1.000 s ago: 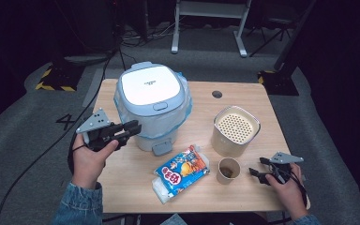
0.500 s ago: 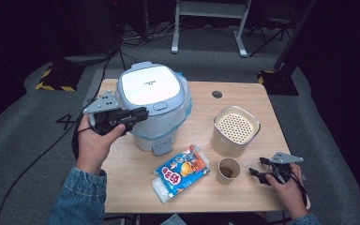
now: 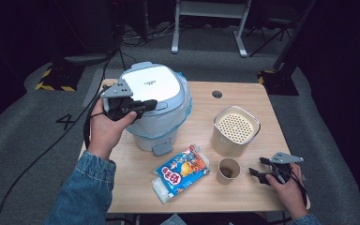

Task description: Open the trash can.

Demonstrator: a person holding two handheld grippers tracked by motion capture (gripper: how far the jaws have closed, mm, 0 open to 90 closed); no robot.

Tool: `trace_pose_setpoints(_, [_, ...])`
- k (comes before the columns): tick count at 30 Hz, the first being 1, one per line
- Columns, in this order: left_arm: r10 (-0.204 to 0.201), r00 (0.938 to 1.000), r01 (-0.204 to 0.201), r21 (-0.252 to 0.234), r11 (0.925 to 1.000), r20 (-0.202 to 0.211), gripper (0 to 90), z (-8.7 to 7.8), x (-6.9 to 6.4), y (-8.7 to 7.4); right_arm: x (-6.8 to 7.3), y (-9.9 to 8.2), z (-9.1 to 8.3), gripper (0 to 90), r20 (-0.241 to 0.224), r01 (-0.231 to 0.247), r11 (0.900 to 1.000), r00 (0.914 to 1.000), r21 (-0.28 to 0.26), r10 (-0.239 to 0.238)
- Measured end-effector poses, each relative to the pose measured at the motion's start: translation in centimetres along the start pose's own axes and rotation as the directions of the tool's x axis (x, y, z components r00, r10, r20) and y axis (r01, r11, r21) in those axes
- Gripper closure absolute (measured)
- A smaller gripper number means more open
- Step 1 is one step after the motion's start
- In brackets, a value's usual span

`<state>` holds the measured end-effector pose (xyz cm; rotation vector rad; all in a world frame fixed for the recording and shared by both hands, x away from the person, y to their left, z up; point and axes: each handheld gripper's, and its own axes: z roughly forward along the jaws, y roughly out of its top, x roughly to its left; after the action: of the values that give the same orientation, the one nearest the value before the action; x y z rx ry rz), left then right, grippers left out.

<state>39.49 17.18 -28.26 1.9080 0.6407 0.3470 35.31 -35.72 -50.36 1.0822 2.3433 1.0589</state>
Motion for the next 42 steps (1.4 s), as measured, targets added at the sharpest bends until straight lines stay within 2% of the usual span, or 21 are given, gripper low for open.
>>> trace_pose_setpoints(5, [-0.004, 1.0, 0.004, 0.028, 0.9996, 0.008, 89.8, 1.0, 0.2, 0.2, 0.0, 0.0, 0.0, 28.7, 0.0, 0.0, 1.0, 1.0, 0.0, 0.0])
trace_pose_setpoints(8, [0.007, 0.9999, -0.006, 0.04, 0.9992, -0.01, 89.7, 1.4, 0.1, 0.4, 0.0, 0.0, 0.0, 28.7, 0.0, 0.0, 1.0, 1.0, 0.0, 0.0])
trace_pose_setpoints(15, [0.024, 0.9989, -0.021, 0.074, 0.997, -0.041, 89.9, 1.6, -0.3, 0.9, 0.0, 0.0, 0.0, 28.7, 0.0, 0.0, 1.0, 1.0, 0.0, 0.0])
trace_pose_setpoints(17, [0.015, 0.9991, -0.011, 0.09, 0.9958, -0.04, 90.0, 1.7, -0.5, 1.0, 0.0, 0.0, 0.0, 28.7, 0.0, 0.0, 1.0, 1.0, 0.0, 0.0])
trace_pose_setpoints(19, [0.038, 0.9981, -0.032, 0.101, 0.9943, -0.049, 90.0, 1.8, -0.6, 1.1, 0.0, 0.0, 0.0, 28.7, 0.0, 0.0, 1.0, 1.0, 0.0, 0.0])
trace_pose_setpoints(25, [0.036, 0.9974, -0.03, 0.102, 0.9943, -0.062, 89.5, 1.7, -0.8, 1.2, 0.0, 0.0, 0.0, 28.7, 0.0, -0.001, 1.0, 1.0, 0.0, 0.001])
trace_pose_setpoints(27, [0.028, 0.9985, -0.023, 0.094, 0.9953, -0.047, 74.9, 1.7, -1.0, 1.2, 0.0, 0.0, 0.0, 28.7, 0.0, -0.001, 1.0, 1.0, 0.0, 0.001])
trace_pose_setpoints(29, [0.038, 0.9984, -0.034, 0.089, 0.9955, -0.043, 59.0, 1.7, -1.5, 1.1, 0.0, 0.0, 0.0, 28.7, -0.001, -0.001, 1.0, 1.0, 0.0, 0.001])
trace_pose_setpoints(31, [0.034, 0.9993, -0.033, 0.072, 0.9968, -0.012, 54.5, 1.7, -2.1, 1.1, 0.0, 0.0, 0.0, 28.7, 0.0, 0.0, 1.0, 1.0, 0.0, 0.0])
trace_pose_setpoints(32, [0.034, 0.9994, -0.034, 0.06, 0.9976, -0.002, 50.2, 1.6, -2.4, 1.1, 0.0, 0.0, 0.0, 28.7, -0.001, 0.0, 1.0, 1.0, 0.0, 0.0])
trace_pose_setpoints(34, [0.042, 0.9991, -0.042, 0.058, 0.9974, 0.012, 47.6, 1.5, -3.0, 1.2, 0.0, 0.0, 0.0, 28.7, 0.0, 0.0, 1.0, 1.0, 0.0, 0.0])
trace_pose_setpoints(37, [0.062, 0.9979, -0.063, 0.044, 0.997, 0.018, 40.6, 1.3, -3.8, 1.1, 0.0, 0.0, 0.0, 28.7, 0.001, 0.001, 1.0, 1.0, 0.0, -0.001])
trace_pose_setpoints(38, [0.058, 0.998, -0.059, 0.04, 0.9975, 0.026, 39.2, 1.3, -4.1, 0.9, 0.0, 0.0, 0.0, 28.7, 0.001, 0.001, 1.0, 1.0, 0.0, -0.001])
trace_pose_setpoints(42, [0.07, 0.9967, -0.072, 0.047, 0.9963, 0.04, 36.3, 1.5, -4.6, 0.3, 0.0, 0.0, 0.0, 28.7, 0.002, 0.001, 1.0, 1.0, 0.0, -0.001])
